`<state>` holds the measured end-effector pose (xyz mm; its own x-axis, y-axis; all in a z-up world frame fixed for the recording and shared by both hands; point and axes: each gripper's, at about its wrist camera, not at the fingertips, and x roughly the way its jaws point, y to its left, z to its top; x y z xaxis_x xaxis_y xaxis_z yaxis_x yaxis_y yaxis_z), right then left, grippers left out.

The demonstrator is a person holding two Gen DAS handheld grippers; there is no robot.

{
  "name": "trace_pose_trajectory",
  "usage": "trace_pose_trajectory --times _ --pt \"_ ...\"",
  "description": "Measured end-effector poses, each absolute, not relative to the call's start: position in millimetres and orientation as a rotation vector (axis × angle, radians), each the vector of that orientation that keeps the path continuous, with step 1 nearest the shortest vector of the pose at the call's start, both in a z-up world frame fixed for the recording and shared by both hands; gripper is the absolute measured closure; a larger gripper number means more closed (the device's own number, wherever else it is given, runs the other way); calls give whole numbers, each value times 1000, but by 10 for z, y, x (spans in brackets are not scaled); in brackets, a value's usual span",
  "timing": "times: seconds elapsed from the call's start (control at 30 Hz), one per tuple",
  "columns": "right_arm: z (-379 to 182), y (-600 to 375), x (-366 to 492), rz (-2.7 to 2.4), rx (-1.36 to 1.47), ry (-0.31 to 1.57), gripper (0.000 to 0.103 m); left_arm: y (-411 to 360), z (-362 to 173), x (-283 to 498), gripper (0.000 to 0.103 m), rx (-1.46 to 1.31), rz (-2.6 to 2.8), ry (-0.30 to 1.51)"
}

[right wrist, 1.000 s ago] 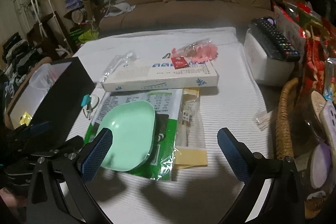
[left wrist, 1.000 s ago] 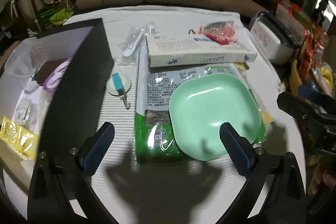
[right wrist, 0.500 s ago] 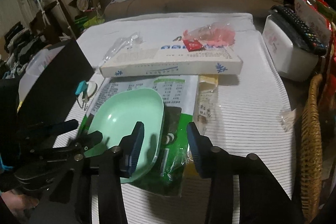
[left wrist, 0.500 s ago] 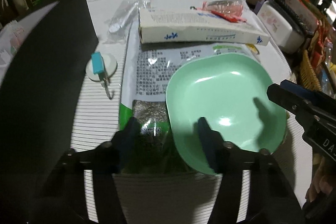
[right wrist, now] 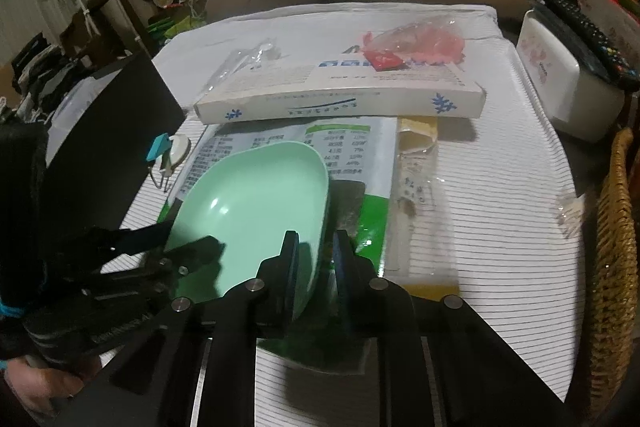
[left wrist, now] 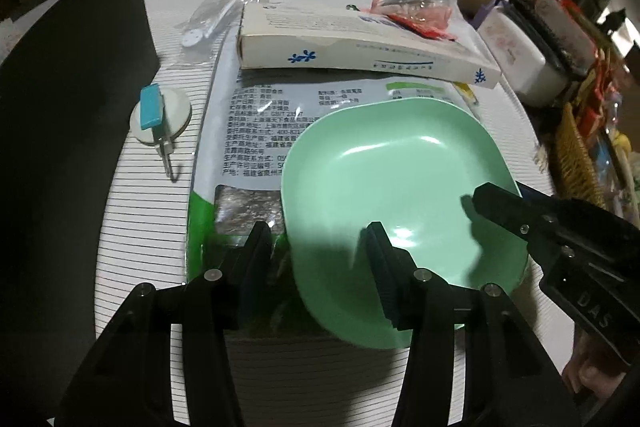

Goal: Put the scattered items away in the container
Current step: 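Close both grippers on the rim of the mint green plate, then carry the plate into the black box and open both grippers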

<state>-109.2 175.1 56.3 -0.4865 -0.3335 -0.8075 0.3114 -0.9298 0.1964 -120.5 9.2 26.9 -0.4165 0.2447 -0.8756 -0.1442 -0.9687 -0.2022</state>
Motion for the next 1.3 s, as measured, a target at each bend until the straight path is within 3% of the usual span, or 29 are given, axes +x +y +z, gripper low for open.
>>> trace_pose_trajectory --times 0.1,0.2,0.27,0.3,0.37,0.4,0.5,0.63,1.3 --pt "531 1698 -1122 -2398 1356 -28 86 96 269 -1224 60 -1553 2454 -165" --pt "525 1675 -1134 -2394 1359 -39 84 71 272 -1246 45 -1572 2472 -180" --pt "541 1679 -1124 -2400 1354 -43 83 -25 301 -1231 42 -1552 2484 -245" --pt "552 1686 -1113 -2407 1344 -43 83 -87 321 -1214 45 -1520 2478 -292" --pt "550 1690 -1099 -2402 1330 -33 85 -152 316 -1214 64 -1502 2460 -321" --pt "538 1691 -1091 -2396 1323 -28 89 -169 294 -1228 86 -1517 2445 -321" --pt "538 1731 -1077 -2408 1304 -43 90 -264 237 -1259 99 -1531 2429 -348" --pt "551 1760 -1049 -2408 1298 -75 92 -362 271 -1228 100 -1519 2397 -449" --pt "1644 1457 -665 -2462 1071 -24 92 -759 1464 -836 100 -1281 2539 -449"
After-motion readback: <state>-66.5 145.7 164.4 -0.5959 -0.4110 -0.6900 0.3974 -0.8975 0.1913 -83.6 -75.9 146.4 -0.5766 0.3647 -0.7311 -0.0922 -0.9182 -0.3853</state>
